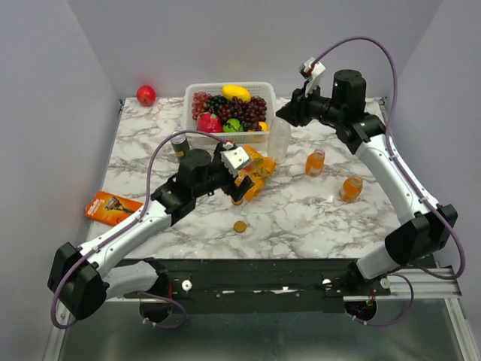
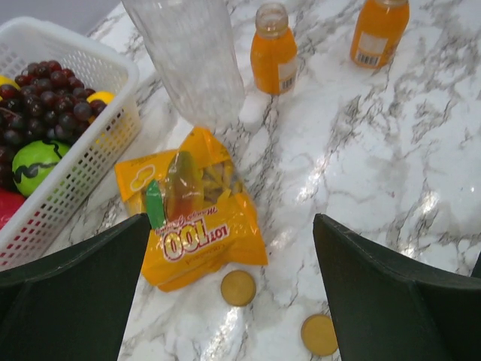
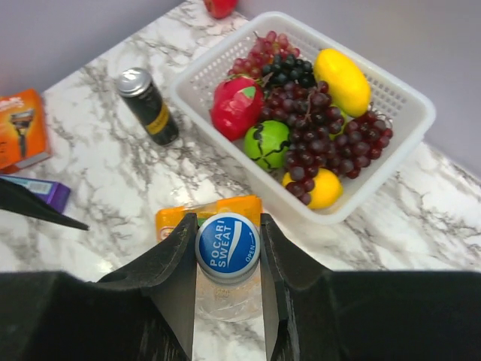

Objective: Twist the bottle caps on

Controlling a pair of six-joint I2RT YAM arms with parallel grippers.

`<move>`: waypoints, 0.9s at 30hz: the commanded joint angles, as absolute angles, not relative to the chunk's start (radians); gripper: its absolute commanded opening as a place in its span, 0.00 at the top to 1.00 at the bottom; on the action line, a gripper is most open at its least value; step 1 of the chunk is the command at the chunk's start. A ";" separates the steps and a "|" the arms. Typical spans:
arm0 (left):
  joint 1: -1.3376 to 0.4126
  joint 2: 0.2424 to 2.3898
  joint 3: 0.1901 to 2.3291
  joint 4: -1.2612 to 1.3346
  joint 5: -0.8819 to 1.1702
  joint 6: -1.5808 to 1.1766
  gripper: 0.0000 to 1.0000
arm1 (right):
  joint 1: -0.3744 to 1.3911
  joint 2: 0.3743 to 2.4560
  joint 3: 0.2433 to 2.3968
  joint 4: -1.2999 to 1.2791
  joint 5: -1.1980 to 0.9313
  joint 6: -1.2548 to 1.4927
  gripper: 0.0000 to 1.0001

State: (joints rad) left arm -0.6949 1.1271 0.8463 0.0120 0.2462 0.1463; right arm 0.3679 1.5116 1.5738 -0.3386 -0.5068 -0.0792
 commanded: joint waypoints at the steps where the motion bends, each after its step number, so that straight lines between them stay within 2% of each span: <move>1: -0.629 1.095 0.775 -0.123 0.224 0.213 0.01 | 0.345 1.591 1.629 -0.290 -0.471 -0.204 0.83; 10: -0.561 1.107 0.799 -0.169 0.195 0.192 0.01 | 0.244 1.752 1.646 -0.178 -0.494 -0.195 0.83; 21: -0.534 1.183 0.884 -0.247 0.189 0.227 0.01 | 0.204 1.801 1.490 0.096 -0.515 -0.204 0.71; 27: -0.526 1.215 0.916 -0.253 0.192 0.233 0.01 | 0.201 1.822 1.465 0.140 -0.518 -0.184 0.69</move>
State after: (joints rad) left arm -0.5354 1.1980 0.8707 -0.2295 0.2119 0.2142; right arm 0.2035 1.8015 1.4864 0.0380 -0.5068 -0.1947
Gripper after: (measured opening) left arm 0.985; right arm 0.388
